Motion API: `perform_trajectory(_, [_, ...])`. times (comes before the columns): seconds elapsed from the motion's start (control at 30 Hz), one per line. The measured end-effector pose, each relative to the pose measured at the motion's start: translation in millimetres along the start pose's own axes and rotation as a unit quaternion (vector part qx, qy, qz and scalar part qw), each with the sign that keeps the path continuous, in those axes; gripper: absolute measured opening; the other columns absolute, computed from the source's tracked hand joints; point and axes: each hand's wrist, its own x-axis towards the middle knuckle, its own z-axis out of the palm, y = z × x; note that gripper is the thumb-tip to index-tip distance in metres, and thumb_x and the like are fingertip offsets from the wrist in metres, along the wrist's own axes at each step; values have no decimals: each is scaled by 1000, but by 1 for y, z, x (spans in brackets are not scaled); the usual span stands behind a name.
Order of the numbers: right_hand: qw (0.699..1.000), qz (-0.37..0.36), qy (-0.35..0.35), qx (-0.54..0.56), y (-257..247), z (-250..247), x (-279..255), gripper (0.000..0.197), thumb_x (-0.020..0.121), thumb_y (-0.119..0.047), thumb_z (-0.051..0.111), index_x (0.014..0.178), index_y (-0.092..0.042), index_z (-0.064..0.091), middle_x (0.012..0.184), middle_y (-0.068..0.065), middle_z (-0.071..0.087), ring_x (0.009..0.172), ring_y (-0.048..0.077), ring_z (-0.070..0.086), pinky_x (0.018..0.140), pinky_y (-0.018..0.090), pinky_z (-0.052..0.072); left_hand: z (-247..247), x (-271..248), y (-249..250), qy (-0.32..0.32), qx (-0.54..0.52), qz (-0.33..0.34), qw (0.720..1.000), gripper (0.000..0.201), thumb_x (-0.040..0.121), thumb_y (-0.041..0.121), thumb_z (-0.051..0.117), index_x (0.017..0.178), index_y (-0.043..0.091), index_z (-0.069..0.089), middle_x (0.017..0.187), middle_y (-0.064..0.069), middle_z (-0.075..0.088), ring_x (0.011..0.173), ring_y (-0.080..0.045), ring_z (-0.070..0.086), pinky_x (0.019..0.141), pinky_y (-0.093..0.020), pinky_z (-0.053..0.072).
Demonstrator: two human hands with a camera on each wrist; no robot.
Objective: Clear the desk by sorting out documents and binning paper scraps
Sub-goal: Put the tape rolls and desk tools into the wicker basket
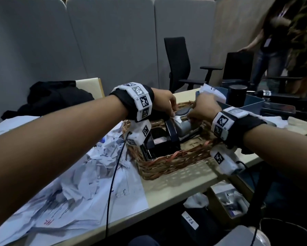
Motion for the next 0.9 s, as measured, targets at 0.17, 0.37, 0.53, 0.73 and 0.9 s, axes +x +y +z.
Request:
perform_trajectory(0.17, [980, 45, -61, 183, -6, -12, 8, 9, 76, -8, 62, 74, 1, 62, 66, 14, 58, 52, 22, 52, 53, 25, 44, -5, -14, -18, 9, -81, 10, 997, 32, 91, 33, 65, 116, 13, 65, 98, 2, 62, 88, -10, 56, 73, -22, 45])
perform_trajectory(0.37, [964, -35, -64, 257, -55, -61, -25, 11, 82, -5, 70, 92, -1, 69, 81, 16, 69, 59, 21, 65, 48, 22, 53, -26, -55, -66, 28, -191, -46, 980, 36, 96, 40, 54, 117, 11, 58, 104, -4, 66, 91, -18, 65, 81, -37, 53])
perform_trajectory(0.53, [953, -125, -104, 257, -139, -75, -58, 15, 86, -11, 66, 96, 0, 69, 79, 11, 67, 64, 21, 64, 53, 25, 50, -32, -115, -127, 61, -193, -124, 971, 29, 96, 38, 55, 112, 13, 59, 98, -2, 68, 85, -18, 66, 76, -34, 51])
perform_trajectory(0.73, [943, -238, -90, 213, -269, -53, -83, 18, 80, -20, 69, 85, -3, 72, 75, 10, 71, 62, 20, 67, 57, 28, 57, -32, -211, -198, 100, -155, -215, 959, 26, 97, 32, 56, 112, 12, 63, 98, -3, 70, 87, -19, 66, 72, -30, 53])
perform_trajectory(0.9, [941, -304, -93, 115, -332, -18, -91, 19, 70, -12, 60, 81, -6, 74, 75, 11, 72, 62, 24, 67, 60, 31, 58, -21, -280, -256, 125, -132, -284, 941, 19, 96, 25, 57, 107, 12, 65, 96, -4, 68, 80, -17, 63, 60, -24, 49])
